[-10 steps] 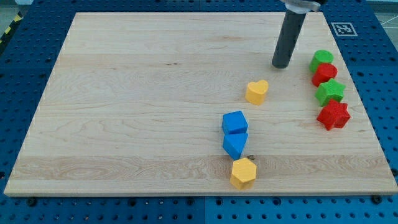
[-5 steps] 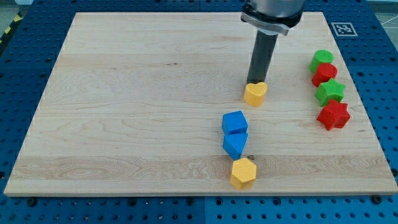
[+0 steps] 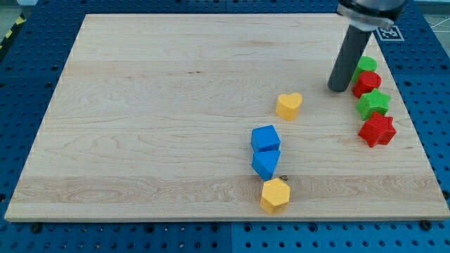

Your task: Push the yellow heart closer to the blue cube

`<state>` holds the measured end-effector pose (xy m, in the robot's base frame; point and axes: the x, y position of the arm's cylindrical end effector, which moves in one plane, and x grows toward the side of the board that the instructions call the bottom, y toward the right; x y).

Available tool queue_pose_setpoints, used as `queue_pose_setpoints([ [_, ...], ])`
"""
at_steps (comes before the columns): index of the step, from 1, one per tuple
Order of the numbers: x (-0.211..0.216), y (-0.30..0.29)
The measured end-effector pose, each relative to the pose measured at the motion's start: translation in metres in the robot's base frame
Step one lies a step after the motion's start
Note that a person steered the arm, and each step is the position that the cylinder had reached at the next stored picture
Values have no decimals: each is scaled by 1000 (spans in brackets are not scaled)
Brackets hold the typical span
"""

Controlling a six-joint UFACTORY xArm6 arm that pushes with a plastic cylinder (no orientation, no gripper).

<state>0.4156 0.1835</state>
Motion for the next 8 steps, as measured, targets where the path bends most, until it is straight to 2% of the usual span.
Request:
queue_pose_setpoints([
  [1,13,-4],
  [8,15,-106],
])
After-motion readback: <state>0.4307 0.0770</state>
